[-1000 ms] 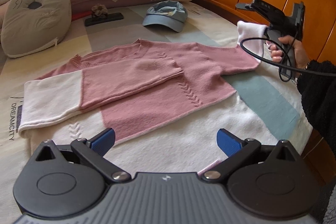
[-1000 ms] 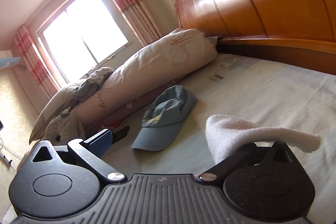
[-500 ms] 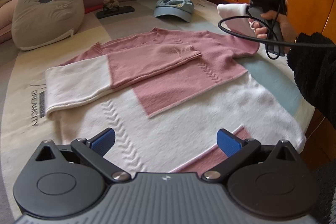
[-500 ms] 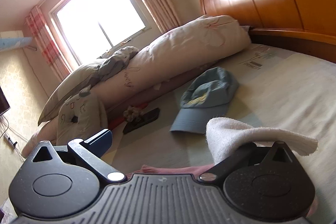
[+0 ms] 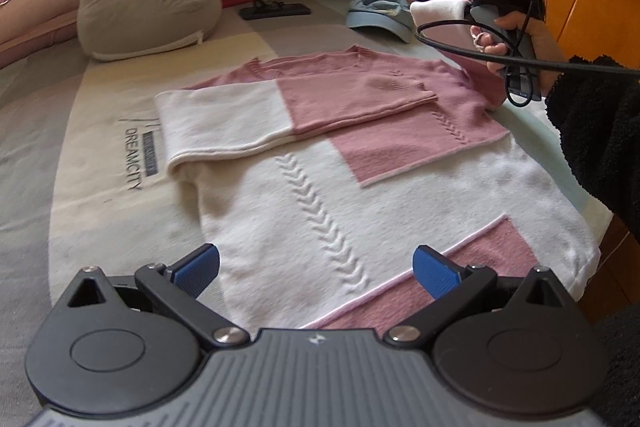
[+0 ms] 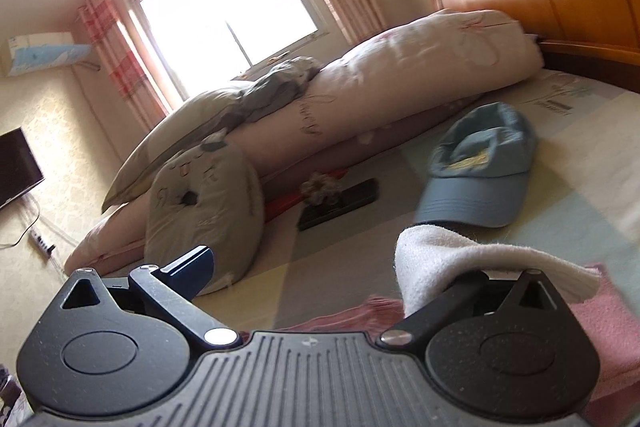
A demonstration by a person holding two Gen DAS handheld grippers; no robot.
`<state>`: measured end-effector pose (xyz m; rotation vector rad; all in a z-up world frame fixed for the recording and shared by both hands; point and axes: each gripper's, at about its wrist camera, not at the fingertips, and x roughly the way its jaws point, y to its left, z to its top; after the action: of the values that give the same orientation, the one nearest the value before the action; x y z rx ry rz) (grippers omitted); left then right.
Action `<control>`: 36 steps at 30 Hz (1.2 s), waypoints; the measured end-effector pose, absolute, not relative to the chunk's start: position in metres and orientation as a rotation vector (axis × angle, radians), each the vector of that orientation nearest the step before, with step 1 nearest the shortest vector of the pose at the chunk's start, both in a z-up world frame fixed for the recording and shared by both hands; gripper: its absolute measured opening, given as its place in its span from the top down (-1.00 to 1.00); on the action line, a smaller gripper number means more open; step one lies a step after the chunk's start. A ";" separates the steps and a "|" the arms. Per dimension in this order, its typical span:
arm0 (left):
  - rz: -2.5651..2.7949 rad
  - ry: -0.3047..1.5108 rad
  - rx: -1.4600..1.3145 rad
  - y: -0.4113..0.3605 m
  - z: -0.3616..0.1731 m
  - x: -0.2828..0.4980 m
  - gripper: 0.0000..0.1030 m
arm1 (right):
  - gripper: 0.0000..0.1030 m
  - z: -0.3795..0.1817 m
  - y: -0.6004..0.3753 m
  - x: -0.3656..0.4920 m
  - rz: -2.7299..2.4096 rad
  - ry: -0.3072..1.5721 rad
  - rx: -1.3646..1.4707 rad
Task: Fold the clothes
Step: 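Carry the held white sleeve across the sweater body with the right gripper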
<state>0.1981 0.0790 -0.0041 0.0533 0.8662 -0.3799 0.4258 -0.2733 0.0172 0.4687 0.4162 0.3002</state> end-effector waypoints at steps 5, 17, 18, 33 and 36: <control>-0.363 0.872 0.035 0.090 -0.008 0.197 -0.99 | -1.00 0.018 -0.244 0.429 0.342 0.435 0.460; -0.361 0.873 0.003 0.100 -0.013 0.195 -0.99 | -1.00 0.015 -0.193 0.423 0.430 0.506 0.362; -0.361 0.873 0.003 0.100 -0.013 0.195 -0.99 | -1.00 0.013 -0.190 0.423 0.434 0.513 0.355; -0.346 0.890 -0.020 0.106 -0.020 0.190 -0.99 | -1.00 -0.038 -0.156 0.431 0.466 0.675 0.321; -0.348 0.892 -0.028 0.108 -0.022 0.190 -0.99 | -1.00 -0.051 -0.159 0.427 0.475 0.711 0.365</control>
<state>0.1898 0.1076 -0.0215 -0.0276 0.8918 -0.3476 0.4274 -0.1587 -0.0507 0.3651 0.7108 0.4750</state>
